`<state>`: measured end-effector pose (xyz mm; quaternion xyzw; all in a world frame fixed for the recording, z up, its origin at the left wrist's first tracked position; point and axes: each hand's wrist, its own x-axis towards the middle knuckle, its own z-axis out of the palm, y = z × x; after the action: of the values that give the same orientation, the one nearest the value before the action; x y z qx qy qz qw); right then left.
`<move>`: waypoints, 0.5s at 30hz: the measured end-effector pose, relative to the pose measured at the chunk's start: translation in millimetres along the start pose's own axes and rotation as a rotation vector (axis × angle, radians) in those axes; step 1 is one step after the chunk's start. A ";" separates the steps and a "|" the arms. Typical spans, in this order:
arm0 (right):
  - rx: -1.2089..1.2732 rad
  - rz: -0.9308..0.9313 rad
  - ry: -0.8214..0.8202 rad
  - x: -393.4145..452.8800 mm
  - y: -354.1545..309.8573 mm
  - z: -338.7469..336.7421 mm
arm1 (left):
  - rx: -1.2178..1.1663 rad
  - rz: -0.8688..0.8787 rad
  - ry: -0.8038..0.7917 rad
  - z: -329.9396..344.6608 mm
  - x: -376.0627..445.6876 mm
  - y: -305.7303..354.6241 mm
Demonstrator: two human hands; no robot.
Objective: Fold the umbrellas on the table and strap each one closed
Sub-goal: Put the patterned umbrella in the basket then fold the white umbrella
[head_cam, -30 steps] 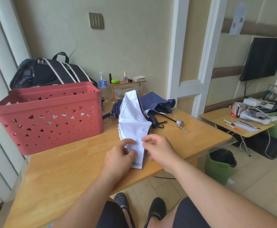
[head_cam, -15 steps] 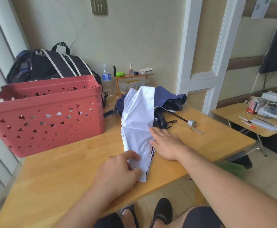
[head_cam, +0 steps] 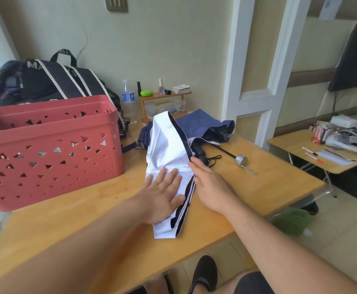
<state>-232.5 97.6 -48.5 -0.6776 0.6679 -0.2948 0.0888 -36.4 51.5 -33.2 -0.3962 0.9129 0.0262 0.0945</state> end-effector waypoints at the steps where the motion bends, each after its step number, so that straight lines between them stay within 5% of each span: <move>1: 0.041 0.000 0.060 -1.8 0.6 0.0 | -0.027 0.006 0.008 4.3 1.5 -2.9; 15: -0.143 0.017 -0.083 1.1 -2.8 0.9 | -0.082 0.107 0.067 14.9 -37.6 11.7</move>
<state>-229.7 96.6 -47.5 -0.6882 0.6887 -0.2172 0.0699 -17.5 88.3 -40.9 -0.3510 0.9336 0.0553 0.0461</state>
